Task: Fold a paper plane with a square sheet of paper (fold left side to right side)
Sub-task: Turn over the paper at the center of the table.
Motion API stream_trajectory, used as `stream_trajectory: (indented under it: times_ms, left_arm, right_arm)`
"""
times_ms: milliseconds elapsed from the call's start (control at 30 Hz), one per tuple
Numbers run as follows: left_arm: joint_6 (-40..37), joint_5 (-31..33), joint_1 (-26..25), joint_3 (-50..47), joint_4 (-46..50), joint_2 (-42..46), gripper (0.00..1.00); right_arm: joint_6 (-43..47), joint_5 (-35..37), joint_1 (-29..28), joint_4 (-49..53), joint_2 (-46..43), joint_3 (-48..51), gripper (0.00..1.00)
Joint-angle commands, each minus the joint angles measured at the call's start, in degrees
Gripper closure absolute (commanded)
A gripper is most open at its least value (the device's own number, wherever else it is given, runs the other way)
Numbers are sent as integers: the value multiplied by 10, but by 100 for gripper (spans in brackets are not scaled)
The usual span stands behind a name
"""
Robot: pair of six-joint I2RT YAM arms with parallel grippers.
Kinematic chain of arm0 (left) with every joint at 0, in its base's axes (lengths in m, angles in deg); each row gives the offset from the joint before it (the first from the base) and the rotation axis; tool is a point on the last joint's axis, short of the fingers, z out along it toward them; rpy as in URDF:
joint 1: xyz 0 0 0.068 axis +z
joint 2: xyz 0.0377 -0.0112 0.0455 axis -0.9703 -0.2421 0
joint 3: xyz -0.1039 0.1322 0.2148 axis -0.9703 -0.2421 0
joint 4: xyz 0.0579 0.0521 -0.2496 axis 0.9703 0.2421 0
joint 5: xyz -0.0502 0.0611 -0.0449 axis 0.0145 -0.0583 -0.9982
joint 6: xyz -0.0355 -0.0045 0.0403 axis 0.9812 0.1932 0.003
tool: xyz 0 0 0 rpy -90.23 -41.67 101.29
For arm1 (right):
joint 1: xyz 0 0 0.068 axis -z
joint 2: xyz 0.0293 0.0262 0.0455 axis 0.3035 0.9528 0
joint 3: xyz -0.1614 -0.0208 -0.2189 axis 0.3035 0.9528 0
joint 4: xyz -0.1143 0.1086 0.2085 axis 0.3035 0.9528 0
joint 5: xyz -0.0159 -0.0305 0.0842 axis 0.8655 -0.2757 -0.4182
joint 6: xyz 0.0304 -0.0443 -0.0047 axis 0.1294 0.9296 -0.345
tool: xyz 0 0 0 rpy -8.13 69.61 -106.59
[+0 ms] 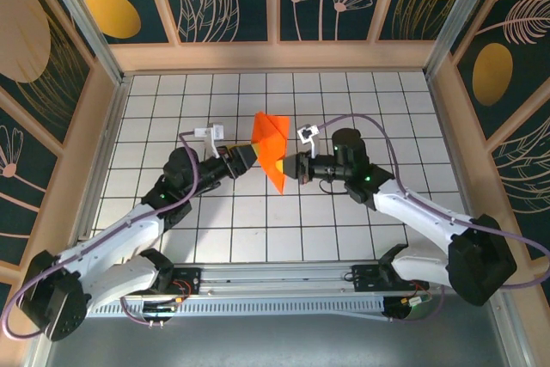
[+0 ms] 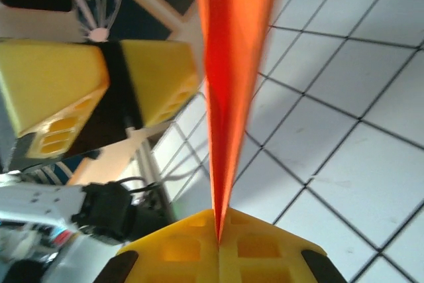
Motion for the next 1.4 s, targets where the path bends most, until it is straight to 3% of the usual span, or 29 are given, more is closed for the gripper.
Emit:
stream_trajectory:
  times_ms: [0,167,267,433,633,833,1000,1133,1367]
  left_arm:
    - [-43,122,-3,-4,99,65,44]
    - [-39,282,-3,-26,209,169,43]
    - [-27,342,-3,-34,254,218,43]
    - [-13,394,-3,-40,297,268,43]
    - [-17,390,-4,-36,305,264,43]
    - [-17,375,-3,-34,288,244,43]
    - [-18,353,-3,-28,274,225,42]
    - [-20,314,-3,-21,256,184,38]
    - [11,213,-3,-23,170,90,35]
  right_arm:
    - [67,205,-25,208,1,-79,98]
    - [41,588,-115,500,121,-237,100]
    - [-15,726,-155,622,210,-306,100]
    - [-84,830,-195,729,338,-381,100]
    - [-94,829,-210,734,462,-419,98]
    - [-55,752,-214,648,498,-425,79]
    - [-28,673,-210,573,445,-403,52]
    - [-23,599,-189,504,355,-347,34]
    - [-19,518,-124,405,193,-219,25]
